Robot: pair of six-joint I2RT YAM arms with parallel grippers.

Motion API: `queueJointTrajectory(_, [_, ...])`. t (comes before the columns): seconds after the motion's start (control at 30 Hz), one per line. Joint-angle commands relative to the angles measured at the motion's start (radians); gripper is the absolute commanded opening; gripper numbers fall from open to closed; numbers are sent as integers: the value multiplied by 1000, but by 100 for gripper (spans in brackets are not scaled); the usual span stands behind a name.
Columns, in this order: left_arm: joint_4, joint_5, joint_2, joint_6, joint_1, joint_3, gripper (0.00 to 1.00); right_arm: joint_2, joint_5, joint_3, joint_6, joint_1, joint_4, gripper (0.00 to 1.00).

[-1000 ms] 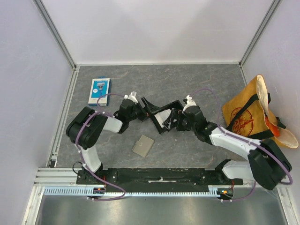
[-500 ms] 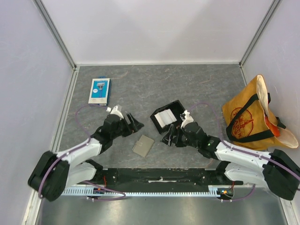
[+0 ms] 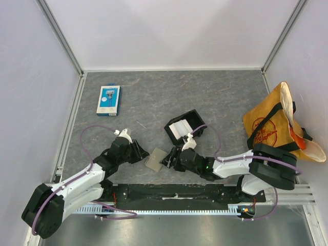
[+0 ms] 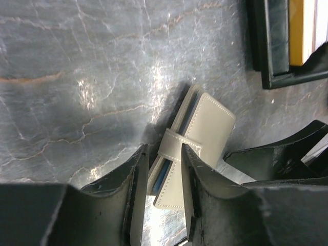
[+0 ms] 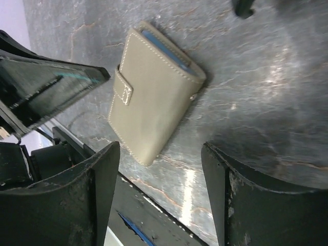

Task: Put the credit cards into the card holder
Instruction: Open the card holder at the center of the board.

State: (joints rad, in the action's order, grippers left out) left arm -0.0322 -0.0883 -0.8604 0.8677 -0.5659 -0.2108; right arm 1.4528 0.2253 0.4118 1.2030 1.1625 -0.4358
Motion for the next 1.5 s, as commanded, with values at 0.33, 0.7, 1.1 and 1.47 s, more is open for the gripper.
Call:
queueJointTrajectory(0.33, [28,-37,-3,36,-100,100,21,189,101,96,63,68,-112,44])
queueJointTrajectory(0.7, [-195,145,161,-9,-109,-25,53,-237,284,226,-423,71,554,9])
queueJointTrajectory(1.1, [-307,214,78,-42,-91,-197,75,-28,588,597,-422,273,1432,8])
queueJointTrajectory(1.47, [-391,222,178,-30,-57,-194,77,172,425,670,-333,365,1171,39])
